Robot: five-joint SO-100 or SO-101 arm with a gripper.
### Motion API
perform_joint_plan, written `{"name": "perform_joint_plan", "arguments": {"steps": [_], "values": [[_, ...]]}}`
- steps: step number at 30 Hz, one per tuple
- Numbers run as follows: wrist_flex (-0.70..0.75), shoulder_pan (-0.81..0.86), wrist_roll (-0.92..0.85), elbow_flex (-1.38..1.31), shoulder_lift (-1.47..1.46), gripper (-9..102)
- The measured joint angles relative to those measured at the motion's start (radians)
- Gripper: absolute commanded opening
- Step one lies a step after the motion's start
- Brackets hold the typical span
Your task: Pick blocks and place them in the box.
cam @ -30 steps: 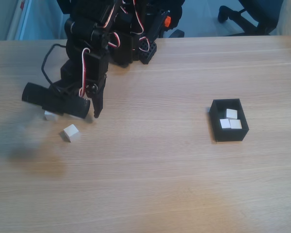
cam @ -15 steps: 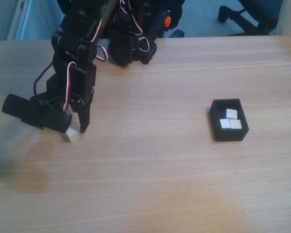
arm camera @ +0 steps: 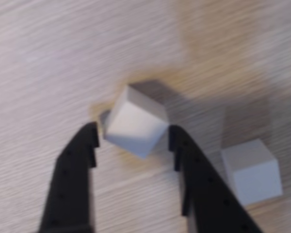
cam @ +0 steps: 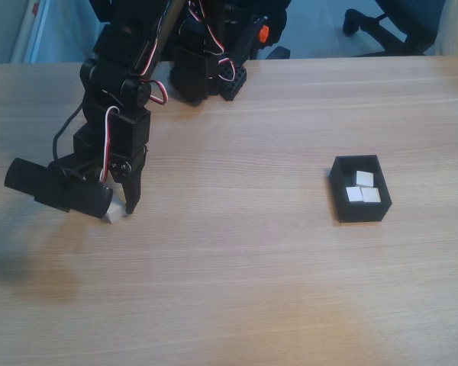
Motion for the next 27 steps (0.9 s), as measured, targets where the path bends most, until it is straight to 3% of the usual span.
{"name": "perform_joint_plan", "arguments": {"steps": [4, 16, 27], "values": [[0.0, -0.012, 0.005, 0.0, 0.0, 0], [0.055, -0.094, 0.005, 0.031, 0.097, 0], [0.193, -0.442, 0.13, 0.144, 0.489, 0]]}}
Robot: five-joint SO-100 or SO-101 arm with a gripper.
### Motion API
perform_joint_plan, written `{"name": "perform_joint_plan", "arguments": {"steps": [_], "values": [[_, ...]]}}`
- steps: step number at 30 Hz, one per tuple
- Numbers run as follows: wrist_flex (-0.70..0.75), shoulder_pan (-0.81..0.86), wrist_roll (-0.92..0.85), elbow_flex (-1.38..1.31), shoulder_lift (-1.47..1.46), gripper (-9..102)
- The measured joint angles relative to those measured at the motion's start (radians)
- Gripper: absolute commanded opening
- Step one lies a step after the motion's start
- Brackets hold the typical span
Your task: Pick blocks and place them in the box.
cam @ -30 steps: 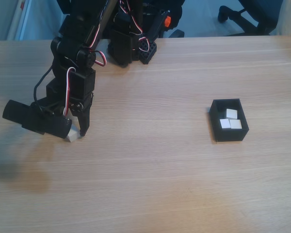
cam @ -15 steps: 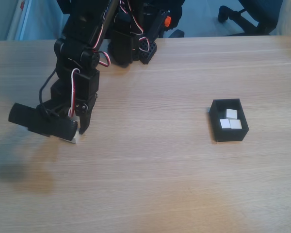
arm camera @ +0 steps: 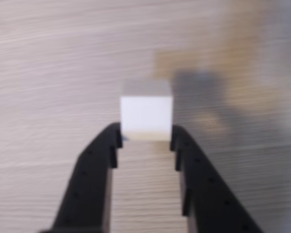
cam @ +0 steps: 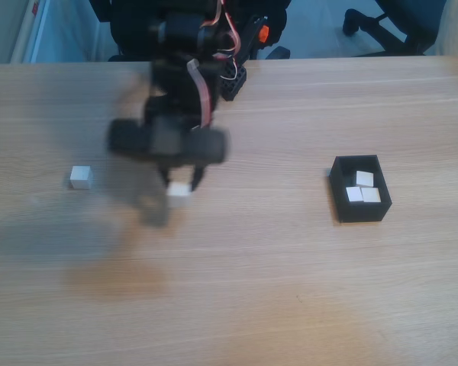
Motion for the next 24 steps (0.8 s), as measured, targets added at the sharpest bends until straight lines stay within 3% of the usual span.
{"name": "perform_joint_plan", "arguments": {"steps": [13, 20, 24], "values": [[0.054, -0.638, 0.236, 0.015, 0.244, 0], [0.023, -0.836, 0.291, 0.063, 0.275, 0], [-0.057, -0.861, 0.295, 0.091, 0.264, 0]]}}
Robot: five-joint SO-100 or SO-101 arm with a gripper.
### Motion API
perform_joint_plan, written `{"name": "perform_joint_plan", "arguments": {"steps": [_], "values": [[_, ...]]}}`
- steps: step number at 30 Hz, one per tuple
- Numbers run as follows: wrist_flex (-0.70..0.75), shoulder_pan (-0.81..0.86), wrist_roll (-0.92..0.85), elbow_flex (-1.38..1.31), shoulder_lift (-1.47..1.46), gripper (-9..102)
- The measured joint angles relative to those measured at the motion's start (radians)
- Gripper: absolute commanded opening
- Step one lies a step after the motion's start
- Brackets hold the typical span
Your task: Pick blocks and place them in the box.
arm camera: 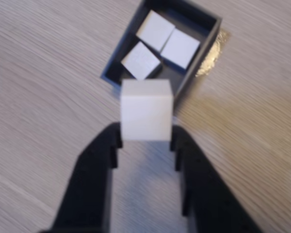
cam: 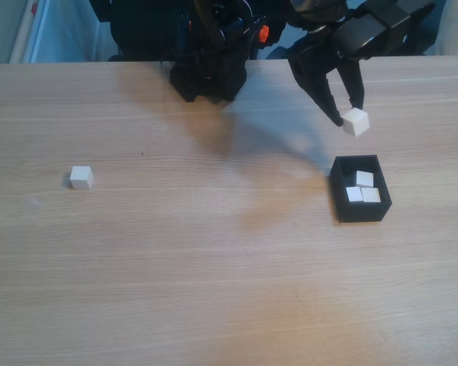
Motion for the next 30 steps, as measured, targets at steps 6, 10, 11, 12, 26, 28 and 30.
{"name": "perform_joint_plan", "arguments": {"steps": [6, 10, 11, 12, 26, 28, 30], "values": [[-0.12, -0.002, -0.021, 0.008, -0.094, 1], [-0.181, 0.021, -0.029, 0.008, -0.169, 3], [-0.193, 0.029, -0.029, 0.006, -0.184, 5], [-0.207, 0.032, -0.029, 0.006, -0.199, 7], [-0.245, 0.094, 0.017, -0.006, -0.258, 10], [-0.206, 0.127, 0.017, -0.006, -0.252, 9], [-0.16, 0.178, 0.008, -0.002, -0.225, 9]]}}
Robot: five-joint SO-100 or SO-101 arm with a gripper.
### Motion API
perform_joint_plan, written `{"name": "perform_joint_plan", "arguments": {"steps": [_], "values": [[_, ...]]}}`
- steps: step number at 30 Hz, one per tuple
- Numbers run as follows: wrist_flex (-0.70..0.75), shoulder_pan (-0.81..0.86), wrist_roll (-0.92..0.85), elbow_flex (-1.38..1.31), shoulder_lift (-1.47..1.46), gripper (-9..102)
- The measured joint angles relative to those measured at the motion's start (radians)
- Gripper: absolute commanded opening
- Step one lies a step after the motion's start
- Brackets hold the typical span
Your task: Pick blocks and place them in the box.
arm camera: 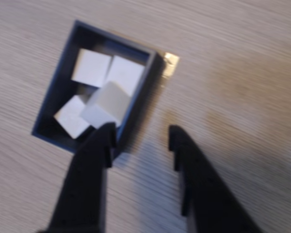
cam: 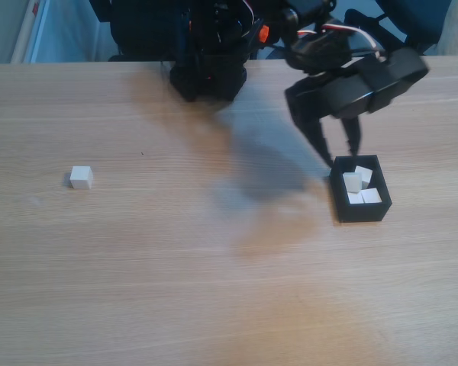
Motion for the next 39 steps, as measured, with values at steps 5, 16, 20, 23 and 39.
{"name": "perform_joint_plan", "arguments": {"steps": [5, 16, 20, 23, 39], "values": [[0.094, 0.144, -0.048, 0.074, 0.092, 10], [0.308, 0.557, -0.262, 0.147, 0.186, 11], [0.367, 0.718, -0.35, 0.147, 0.192, 12], [0.379, 0.83, -0.413, 0.147, 0.187, 12], [0.276, 1.353, -0.781, 0.071, -0.12, 14]]}}
